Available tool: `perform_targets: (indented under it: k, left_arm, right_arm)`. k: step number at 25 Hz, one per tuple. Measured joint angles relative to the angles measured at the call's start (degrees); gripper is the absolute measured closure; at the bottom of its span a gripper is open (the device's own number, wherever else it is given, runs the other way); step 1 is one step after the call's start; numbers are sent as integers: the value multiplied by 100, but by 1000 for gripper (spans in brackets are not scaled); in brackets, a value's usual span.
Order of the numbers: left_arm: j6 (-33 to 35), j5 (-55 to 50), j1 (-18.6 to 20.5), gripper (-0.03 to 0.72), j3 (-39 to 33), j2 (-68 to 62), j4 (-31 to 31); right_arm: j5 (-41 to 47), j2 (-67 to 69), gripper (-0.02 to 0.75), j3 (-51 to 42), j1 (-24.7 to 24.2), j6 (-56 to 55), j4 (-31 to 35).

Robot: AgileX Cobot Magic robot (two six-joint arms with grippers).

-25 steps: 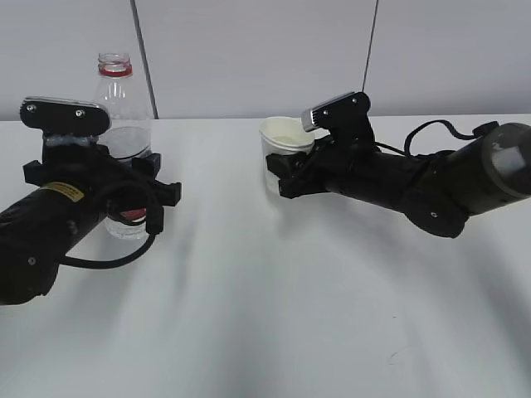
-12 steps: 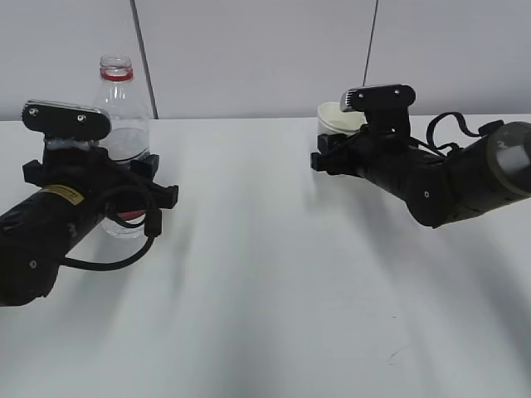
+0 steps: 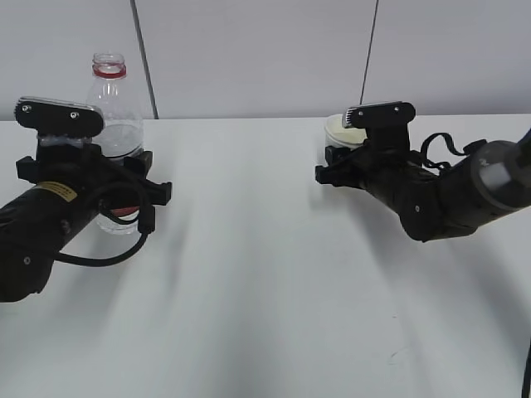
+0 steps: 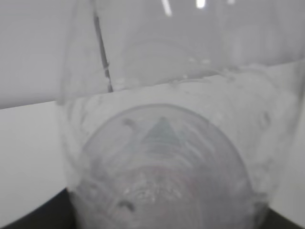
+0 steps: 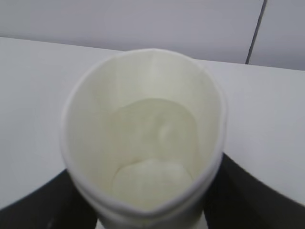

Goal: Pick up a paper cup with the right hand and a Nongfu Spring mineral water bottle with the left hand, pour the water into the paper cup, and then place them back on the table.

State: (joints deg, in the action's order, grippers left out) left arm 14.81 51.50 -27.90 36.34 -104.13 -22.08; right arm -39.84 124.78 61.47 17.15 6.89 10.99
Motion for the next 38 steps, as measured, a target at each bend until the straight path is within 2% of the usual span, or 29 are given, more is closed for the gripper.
perform_targets:
  k: [16,33,35,38]
  left_arm:
    - [-4,242,0,315,0,-272,133]
    - [-7,261,0,315,0,-272,171]
    - [-7,272,0,315,0,-304,173]
    - [-7,326,0,315,0,-367,178]
  right_arm:
    - [-682,460,303,0,0,23,0]
    - [-710,470,302,0,0,23,-15]
    - [-710,470,288,0,0,23,-64]
    - [-710,470,209,0,0,23,-139]
